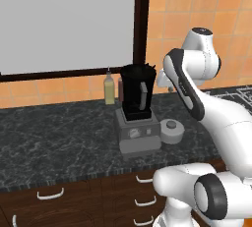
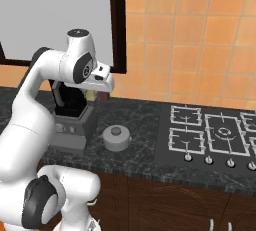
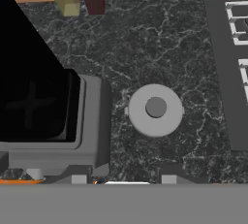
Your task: Close the lid blender by securely placing the lid on top.
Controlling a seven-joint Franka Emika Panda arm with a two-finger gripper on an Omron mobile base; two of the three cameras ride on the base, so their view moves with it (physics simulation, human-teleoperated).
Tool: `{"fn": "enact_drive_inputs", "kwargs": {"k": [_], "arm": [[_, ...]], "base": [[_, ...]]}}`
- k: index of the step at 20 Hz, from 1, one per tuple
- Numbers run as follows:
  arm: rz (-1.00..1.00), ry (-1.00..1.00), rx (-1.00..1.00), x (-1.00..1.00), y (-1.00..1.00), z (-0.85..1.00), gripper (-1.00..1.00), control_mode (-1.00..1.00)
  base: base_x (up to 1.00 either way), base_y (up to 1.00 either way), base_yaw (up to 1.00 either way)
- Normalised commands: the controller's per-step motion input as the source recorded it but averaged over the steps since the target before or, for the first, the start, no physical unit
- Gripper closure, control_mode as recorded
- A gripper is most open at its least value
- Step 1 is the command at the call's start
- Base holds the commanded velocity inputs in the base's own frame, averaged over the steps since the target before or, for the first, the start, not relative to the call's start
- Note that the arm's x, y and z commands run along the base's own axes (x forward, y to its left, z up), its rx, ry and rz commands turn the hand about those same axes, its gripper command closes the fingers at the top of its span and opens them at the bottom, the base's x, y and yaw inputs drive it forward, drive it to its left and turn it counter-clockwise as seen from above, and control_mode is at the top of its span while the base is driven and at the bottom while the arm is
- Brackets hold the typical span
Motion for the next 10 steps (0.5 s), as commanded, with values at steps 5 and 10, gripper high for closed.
{"fn": "enact_drive_inputs", "kwargs": {"k": [5,10], "arm": [[0.0,0.0,0.0,-0.25,-0.05,-0.1,-1.0,-1.0],[0.0,0.0,0.0,-0.31,-0.13,-0.33,-1.0,-1.0]], "base": [[0.0,0.0,0.0],[0.0,0.0,0.0]]}}
